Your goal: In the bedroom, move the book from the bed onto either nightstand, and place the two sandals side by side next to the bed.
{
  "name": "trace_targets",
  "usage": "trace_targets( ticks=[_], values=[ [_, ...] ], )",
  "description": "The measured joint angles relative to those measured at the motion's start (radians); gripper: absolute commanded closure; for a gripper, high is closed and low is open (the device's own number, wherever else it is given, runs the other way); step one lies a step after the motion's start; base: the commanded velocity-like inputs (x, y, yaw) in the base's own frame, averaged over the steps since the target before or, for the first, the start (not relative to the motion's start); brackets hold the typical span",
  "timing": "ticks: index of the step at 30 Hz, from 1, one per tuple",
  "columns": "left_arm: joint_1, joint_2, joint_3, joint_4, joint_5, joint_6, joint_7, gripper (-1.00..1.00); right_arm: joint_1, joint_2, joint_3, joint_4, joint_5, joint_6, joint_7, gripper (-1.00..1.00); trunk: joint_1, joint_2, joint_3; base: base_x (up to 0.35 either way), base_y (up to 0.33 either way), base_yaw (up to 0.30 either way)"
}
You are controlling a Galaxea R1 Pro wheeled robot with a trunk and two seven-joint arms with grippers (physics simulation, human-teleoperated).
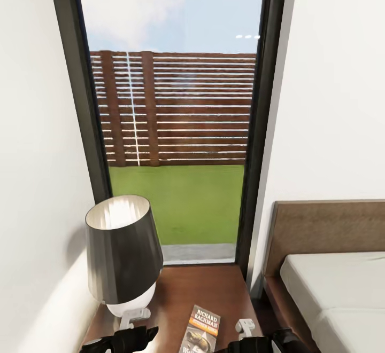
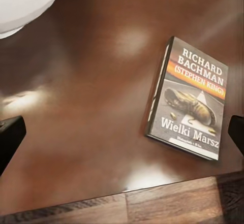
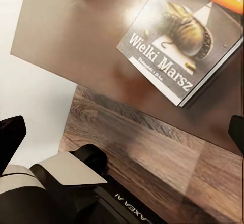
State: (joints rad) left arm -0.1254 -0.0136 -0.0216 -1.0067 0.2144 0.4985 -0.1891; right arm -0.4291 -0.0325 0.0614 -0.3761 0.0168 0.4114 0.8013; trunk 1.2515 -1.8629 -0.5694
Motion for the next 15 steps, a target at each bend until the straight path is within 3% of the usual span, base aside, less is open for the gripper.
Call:
trace_targets(
  ticks=[4, 6, 11, 15],
  values=[
    [0.0, 0.0, 0.0, 0.0, 0.0, 0.0, 0.0, -1.0, 0.0, -0.03, 0.0, 0.0, 0.0, 0.0, 0.001, -1.0, -0.015, 0.028, 0.013, 0.0, 0.0, 0.0],
    [0.0, 0.0, 0.0, 0.0, -0.001, 0.0, 0.0, -1.0, 0.0, -0.068, 0.0, 0.001, -0.001, 0.0, 0.001, -1.0, -0.023, 0.042, 0.019, 0.0, 0.0, 0.0],
    [0.0, 0.0, -0.001, 0.0, -0.001, 0.0, 0.0, -1.0, 0.0, -0.103, -0.001, 0.001, -0.005, 0.0, 0.004, -1.0, -0.042, 0.077, 0.034, 0.0, 0.0, 0.0],
    [0.0, 0.0, -0.001, 0.003, -0.001, 0.0, -0.001, -1.0, 0.0, -0.122, -0.004, 0.001, -0.049, -0.001, 0.043, -1.0, -0.058, 0.105, 0.047, 0.0, 0.0, 0.0]
  ],
)
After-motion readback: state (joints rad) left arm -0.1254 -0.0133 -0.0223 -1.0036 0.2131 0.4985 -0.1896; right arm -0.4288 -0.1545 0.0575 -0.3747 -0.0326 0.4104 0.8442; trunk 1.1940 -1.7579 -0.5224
